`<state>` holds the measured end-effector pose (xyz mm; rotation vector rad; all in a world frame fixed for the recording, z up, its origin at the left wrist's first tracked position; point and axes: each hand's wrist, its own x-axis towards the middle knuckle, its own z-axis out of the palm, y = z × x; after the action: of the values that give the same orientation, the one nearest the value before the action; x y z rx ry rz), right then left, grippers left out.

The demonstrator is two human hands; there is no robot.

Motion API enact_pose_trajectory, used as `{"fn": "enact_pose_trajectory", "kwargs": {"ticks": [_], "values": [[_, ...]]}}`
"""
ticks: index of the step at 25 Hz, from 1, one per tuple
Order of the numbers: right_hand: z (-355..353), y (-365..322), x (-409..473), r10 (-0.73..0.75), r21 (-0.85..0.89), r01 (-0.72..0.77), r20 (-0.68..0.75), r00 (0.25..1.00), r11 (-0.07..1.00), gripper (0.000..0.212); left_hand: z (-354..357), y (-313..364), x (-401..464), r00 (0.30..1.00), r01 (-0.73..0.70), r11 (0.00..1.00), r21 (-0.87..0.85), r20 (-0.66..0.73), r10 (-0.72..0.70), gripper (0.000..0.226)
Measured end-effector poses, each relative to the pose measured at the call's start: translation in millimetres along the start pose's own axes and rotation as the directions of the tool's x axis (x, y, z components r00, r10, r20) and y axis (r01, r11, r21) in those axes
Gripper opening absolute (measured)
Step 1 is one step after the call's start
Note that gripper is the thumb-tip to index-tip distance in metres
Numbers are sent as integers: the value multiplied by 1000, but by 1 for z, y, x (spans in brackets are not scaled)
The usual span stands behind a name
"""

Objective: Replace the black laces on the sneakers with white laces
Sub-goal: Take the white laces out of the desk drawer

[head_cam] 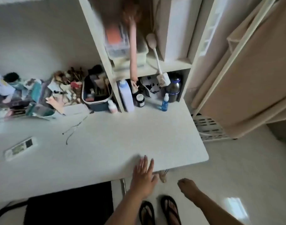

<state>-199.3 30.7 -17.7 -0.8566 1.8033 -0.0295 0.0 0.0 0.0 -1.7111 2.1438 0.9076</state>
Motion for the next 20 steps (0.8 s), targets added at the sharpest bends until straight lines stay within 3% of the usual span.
{"fn": "enact_pose_trajectory", "kwargs": {"ticks": [1, 3, 5, 8, 13, 20], "values": [[15, 3, 20, 22, 82, -22, -7, 1000, 996, 13, 17, -7, 13, 996, -63, 996, 57, -57, 66, 63], [22, -12, 32, 49, 234, -30, -74, 996, 972, 36, 28, -18, 14, 957, -73, 983, 169, -266, 117, 64], [33, -25, 51, 48, 361, 12, -157, 986, 932, 37, 49, -29, 19, 907, -88, 965, 247, -381, 181, 62], [35, -29, 70, 20, 327, 51, -210, 978, 944, 32, 56, -30, 26, 870, -95, 942, 322, -433, 236, 59], [36, -19, 83, -13, 77, 34, -267, 964, 996, 29, 50, -20, 20, 923, -42, 960, 277, -357, 144, 62], [55, 49, 46, -96, 174, 154, -301, 949, 973, 19, 40, -16, 20, 994, 33, 980, 195, -109, -12, 65]]}}
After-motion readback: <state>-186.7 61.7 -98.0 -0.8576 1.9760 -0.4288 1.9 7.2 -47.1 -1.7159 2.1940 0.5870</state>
